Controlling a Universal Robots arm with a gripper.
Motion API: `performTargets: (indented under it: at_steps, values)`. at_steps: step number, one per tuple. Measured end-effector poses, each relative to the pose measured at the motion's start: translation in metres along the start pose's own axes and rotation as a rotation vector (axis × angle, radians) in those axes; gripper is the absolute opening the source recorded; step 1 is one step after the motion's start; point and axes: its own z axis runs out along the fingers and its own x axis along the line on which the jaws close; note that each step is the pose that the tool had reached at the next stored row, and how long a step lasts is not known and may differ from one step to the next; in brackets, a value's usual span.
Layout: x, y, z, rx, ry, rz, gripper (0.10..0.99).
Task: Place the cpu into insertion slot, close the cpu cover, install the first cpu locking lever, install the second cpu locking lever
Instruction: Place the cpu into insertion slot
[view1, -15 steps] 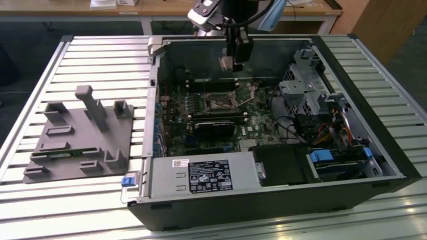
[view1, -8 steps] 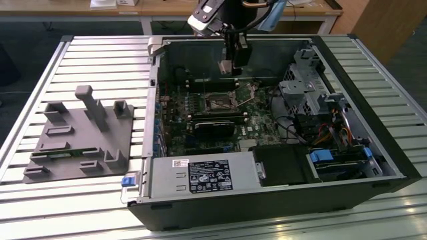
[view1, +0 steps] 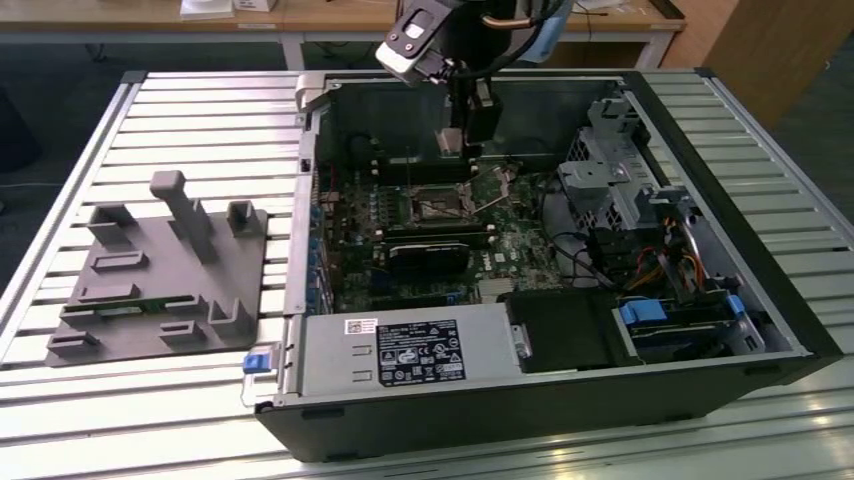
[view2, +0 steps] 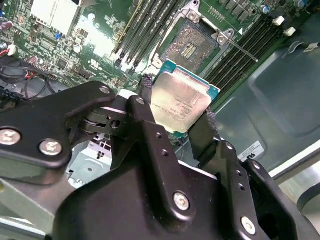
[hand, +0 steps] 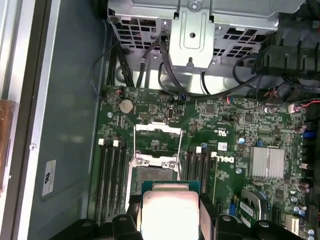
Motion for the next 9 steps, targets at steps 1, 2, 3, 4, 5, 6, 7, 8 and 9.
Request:
performTargets:
  at_steps: [1, 2, 3, 4, 5, 6, 7, 8, 9]
  values:
    - [0.0000, 0.0000, 0.0006, 0.000, -0.0001, 0.000, 0.541]
    - [0.0000, -0.0001, 0.0010, 0.000, -0.0001, 0.000, 0.541]
    - [0.0000, -0.0001, 0.0014, 0.000, -0.0001, 0.000, 0.541]
    - [0.0000, -0.0002, 0.0021, 0.000, 0.0000, 0.000, 0.541]
    - [-0.0001, -0.0002, 0.0030, 0.000, -0.0001, 0.000, 0.541]
    - [-0.0001, -0.0003, 0.0039, 0.000, 0.0000, 0.000, 0.541]
    - [-0.0001, -0.0004, 0.0048, 0.000, 0.0000, 0.000, 0.541]
    - [0.0000, -0.0004, 0.0059, 0.000, -0.0001, 0.000, 0.541]
    - [0.0000, -0.0005, 0.0071, 0.000, 0.0000, 0.000, 0.541]
